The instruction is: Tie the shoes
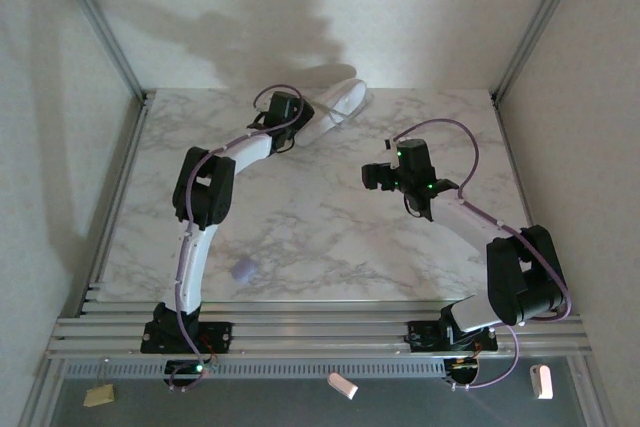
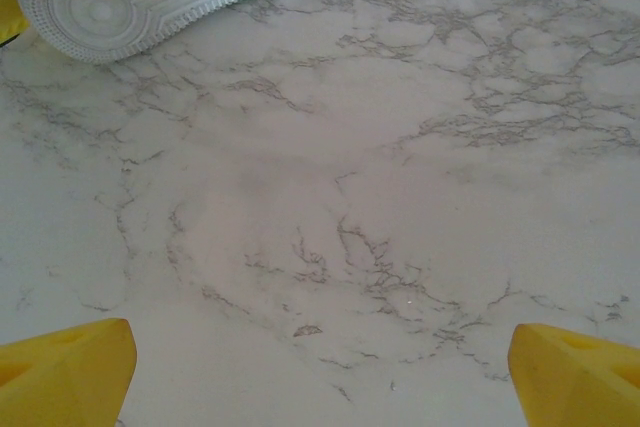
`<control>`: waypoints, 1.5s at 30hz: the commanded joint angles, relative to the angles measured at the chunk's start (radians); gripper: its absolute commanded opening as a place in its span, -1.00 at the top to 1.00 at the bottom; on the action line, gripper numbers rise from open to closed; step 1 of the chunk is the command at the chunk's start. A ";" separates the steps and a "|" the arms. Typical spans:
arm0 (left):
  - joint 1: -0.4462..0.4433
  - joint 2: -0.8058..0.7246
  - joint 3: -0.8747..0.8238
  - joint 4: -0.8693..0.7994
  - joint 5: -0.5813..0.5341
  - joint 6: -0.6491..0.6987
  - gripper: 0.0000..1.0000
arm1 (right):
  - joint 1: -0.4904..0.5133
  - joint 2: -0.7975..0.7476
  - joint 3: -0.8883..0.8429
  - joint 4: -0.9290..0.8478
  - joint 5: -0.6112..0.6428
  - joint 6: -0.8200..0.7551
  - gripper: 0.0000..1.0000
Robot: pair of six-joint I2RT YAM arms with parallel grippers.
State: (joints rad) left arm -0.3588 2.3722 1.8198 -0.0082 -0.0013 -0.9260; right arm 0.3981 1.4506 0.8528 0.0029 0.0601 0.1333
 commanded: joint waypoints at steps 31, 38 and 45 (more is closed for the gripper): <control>-0.055 -0.103 -0.112 0.087 0.042 0.288 -0.05 | 0.001 -0.025 0.002 0.010 0.118 0.030 -0.89; -0.139 -0.166 -0.176 0.082 -0.087 0.466 -0.02 | -0.009 -0.069 -0.043 0.044 0.190 0.061 -0.89; -0.227 -0.266 -0.294 0.110 -0.234 0.568 0.13 | -0.052 -0.113 -0.086 0.069 0.228 0.113 -0.86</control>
State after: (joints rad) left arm -0.5781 2.1799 1.5612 0.1089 -0.1215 -0.4351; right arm 0.3626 1.3678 0.7879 0.0383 0.2451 0.2062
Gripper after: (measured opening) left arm 0.496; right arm 0.933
